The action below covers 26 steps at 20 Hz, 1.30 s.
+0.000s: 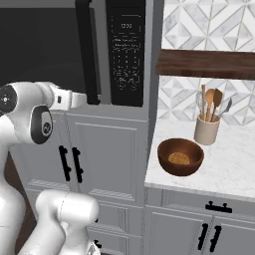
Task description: Open the microwave, place the bowl with waffle inside the microwave, then close the microwave door and turn it on.
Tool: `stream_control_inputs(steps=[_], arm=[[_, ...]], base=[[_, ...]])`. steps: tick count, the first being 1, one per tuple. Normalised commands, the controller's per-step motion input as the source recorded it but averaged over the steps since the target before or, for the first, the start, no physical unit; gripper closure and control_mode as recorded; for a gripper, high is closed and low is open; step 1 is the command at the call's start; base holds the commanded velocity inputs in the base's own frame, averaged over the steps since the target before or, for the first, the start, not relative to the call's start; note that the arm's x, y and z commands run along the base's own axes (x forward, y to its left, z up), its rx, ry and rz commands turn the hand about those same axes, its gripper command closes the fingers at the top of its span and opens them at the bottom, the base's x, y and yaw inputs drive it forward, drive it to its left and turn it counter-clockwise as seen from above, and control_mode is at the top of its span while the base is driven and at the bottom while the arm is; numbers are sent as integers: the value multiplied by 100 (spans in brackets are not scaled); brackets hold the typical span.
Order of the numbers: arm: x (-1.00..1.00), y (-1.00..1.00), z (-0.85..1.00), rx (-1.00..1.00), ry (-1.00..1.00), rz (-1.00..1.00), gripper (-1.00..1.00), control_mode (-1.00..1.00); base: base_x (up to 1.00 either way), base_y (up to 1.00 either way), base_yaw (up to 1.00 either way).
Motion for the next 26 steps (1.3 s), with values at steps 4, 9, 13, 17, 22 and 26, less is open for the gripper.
stream_control_inputs(steps=[4, 9, 13, 17, 22, 26], arm=[[-14, -18, 37, 0, -42, 2, -100, -100], [0, -16, 20, -2, -19, 16, -100, -100], [1, 0, 23, -11, -14, 26, -100, -100], [0, 0, 14, -4, -4, 6, -100, -100], [0, 0, 0, 0, 0, 0, -100, -100], [0, 0, 15, -14, -9, -7, -100, -100]], base=[[0, 0, 0], [0, 0, 0], [0, 0, 0], [0, 0, 0], [0, 0, 0], [0, 0, 0]])
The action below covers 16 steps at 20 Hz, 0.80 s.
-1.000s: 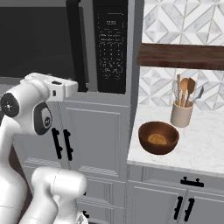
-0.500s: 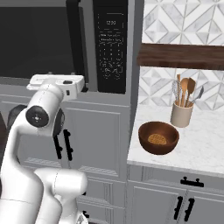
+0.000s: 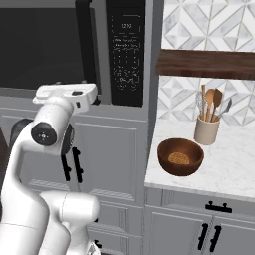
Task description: Open the microwave, place the bowl with waffle inside the microwave, then close the microwave door and turn it on.
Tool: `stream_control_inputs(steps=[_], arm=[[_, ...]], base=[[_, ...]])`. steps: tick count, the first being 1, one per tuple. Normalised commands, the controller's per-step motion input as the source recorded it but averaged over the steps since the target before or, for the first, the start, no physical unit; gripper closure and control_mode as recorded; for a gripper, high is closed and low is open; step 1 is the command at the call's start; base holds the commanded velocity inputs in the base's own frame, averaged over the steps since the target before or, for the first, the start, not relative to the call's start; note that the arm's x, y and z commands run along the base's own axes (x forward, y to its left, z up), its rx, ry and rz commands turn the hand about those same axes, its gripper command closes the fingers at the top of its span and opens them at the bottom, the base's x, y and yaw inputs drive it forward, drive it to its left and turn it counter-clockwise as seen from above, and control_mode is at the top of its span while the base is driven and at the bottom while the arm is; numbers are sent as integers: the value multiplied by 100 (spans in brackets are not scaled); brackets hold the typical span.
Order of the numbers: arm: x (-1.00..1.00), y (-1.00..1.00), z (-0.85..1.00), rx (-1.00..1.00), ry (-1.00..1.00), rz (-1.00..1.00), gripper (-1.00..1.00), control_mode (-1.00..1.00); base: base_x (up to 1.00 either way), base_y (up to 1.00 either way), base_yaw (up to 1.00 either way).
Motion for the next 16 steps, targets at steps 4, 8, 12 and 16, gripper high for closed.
stream_control_inputs(steps=[4, 8, 12, 16], arm=[[0, 0, 34, -12, -17, -18, -100, -100], [10, 0, 20, -2, -7, -13, -100, -100], [40, -1, 2, 2, 1, -1, -100, -100], [24, -3, 5, 4, 1, 0, -100, -100]], base=[[0, 0, 0], [0, 0, 0], [0, 0, 0], [0, 0, 0]])
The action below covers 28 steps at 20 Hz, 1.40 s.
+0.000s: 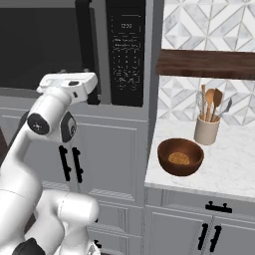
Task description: Open the microwave, place the bowl with waffle inside the microwave, then close the microwave door and turn it on.
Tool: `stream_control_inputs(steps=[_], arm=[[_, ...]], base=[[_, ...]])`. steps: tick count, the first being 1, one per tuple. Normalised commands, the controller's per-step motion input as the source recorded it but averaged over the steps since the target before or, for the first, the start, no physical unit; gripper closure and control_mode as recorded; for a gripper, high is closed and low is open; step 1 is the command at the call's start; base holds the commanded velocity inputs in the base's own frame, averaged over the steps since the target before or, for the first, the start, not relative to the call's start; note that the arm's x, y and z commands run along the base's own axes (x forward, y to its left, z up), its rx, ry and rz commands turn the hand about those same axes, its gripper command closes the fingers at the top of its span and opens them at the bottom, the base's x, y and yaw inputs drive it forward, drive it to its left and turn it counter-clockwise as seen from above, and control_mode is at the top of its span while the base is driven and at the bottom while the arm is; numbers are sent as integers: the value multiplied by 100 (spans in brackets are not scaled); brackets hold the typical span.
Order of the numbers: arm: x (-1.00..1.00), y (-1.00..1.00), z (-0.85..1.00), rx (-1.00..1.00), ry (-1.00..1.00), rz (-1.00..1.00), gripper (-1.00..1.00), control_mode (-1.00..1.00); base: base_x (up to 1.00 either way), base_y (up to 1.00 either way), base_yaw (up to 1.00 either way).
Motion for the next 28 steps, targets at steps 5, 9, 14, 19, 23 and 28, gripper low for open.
stream_control_inputs(steps=[5, 9, 14, 19, 23, 28], arm=[[-4, -25, 22, 0, -2, 0, -100, -100], [5, -32, 13, 3, -1, 0, -100, -100], [48, -11, 5, 4, 0, 0, -100, -100], [59, 3, 0, 0, 2, 0, -100, -100], [47, 8, 0, 0, 0, 0, -100, -100], [42, 23, 0, 0, 0, 0, 100, -100]], base=[[0, 0, 0], [0, 0, 0], [0, 0, 0], [0, 0, 0], [0, 0, 0], [0, 0, 0]])
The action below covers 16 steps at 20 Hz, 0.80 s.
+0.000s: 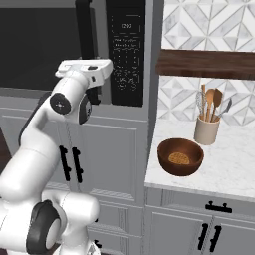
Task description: Open the microwave, place the bowl with waffle inside the microwave, then close the microwave door and turn it on.
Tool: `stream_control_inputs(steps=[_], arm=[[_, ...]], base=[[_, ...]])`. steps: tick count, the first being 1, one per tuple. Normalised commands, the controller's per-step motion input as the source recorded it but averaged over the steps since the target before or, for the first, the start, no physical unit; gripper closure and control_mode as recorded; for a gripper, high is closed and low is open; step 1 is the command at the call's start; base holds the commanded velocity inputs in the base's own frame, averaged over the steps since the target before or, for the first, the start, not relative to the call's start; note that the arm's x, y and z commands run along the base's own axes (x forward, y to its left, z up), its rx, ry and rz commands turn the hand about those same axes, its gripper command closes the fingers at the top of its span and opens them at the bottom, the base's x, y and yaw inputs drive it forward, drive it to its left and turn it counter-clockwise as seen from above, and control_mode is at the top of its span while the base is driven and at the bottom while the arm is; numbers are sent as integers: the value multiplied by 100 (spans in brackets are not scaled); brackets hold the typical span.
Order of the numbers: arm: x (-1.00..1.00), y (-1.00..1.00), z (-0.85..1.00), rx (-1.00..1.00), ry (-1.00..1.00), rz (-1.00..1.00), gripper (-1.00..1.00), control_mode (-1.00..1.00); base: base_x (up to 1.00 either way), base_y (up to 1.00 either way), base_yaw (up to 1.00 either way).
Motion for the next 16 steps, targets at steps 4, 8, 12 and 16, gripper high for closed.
stream_control_inputs(steps=[4, 8, 12, 16], arm=[[-15, 12, 0, -4, 0, 14, 100, -100], [-57, 10, 0, -8, -3, 36, 100, -100], [-97, 4, 0, -13, -14, 43, 100, -100], [-100, 1, 0, -10, -11, 41, 100, -100]], base=[[0, 0, 0], [0, 0, 0], [0, 0, 0], [0, 0, 0]])
